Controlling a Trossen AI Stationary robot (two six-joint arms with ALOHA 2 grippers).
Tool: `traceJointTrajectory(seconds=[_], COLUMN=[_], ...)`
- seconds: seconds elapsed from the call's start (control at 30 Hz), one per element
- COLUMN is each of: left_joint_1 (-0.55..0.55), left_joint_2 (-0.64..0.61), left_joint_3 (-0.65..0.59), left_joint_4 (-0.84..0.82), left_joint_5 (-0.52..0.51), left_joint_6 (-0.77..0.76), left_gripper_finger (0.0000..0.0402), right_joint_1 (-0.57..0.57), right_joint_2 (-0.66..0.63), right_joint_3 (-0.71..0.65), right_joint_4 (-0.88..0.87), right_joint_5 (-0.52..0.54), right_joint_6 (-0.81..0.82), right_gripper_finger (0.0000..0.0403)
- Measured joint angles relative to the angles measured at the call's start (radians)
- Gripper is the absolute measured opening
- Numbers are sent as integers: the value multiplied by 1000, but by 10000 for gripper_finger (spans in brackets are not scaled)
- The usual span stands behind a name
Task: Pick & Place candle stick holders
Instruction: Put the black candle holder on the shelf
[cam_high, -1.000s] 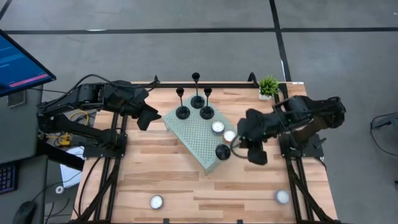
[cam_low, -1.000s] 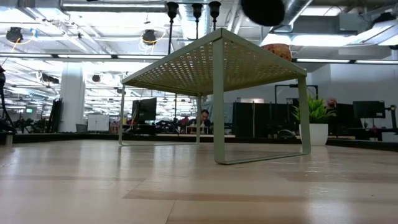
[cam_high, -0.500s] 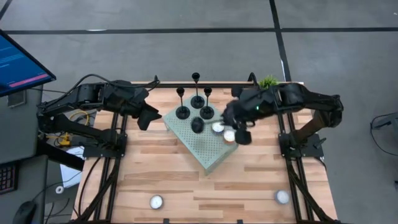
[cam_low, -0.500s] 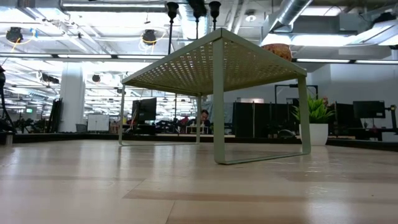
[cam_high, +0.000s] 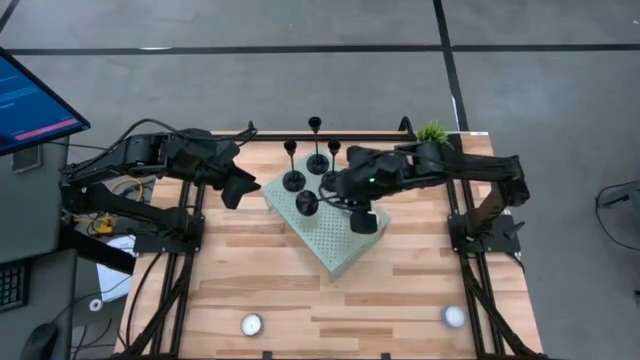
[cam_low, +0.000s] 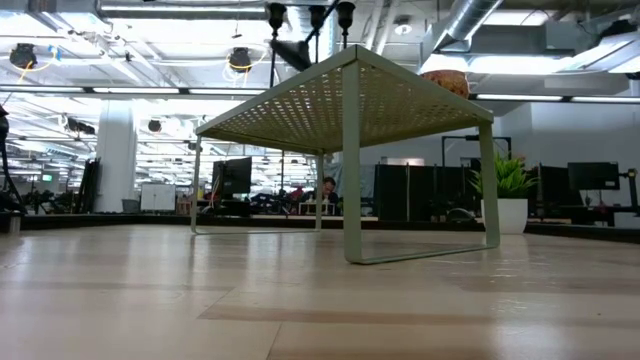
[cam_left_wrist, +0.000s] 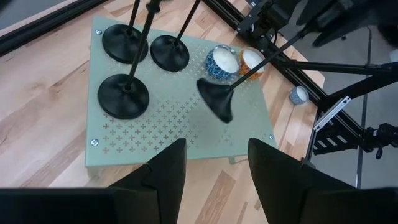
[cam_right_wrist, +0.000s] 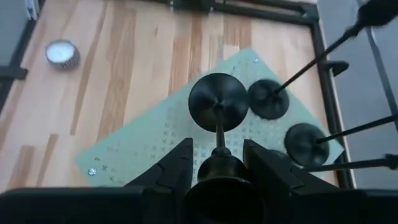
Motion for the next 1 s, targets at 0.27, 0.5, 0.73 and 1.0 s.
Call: traceJointTrajectory(seconds=[0.27, 0.5, 0.73, 1.0], left_joint_1=[0, 0, 0, 0], left_joint_2=[0, 5, 16, 17], left_joint_3=[0, 0, 0, 0], left_joint_4=[11, 21, 23, 28], left_joint_5=[0, 0, 0, 0], left_joint_6=[0, -1, 0, 0], left_gripper_finger=[172, 172, 172, 172], right_joint_1=[5, -5, -5, -11], right_joint_2=[39, 37, 69, 77], right_joint_3=[0, 0, -1, 0], right_joint_4=[-66, -71, -91, -100], right_joint_5=[-2, -1, 0, -1], right_joint_6=[13, 27, 26, 16], right_gripper_finger=[119, 119, 119, 126])
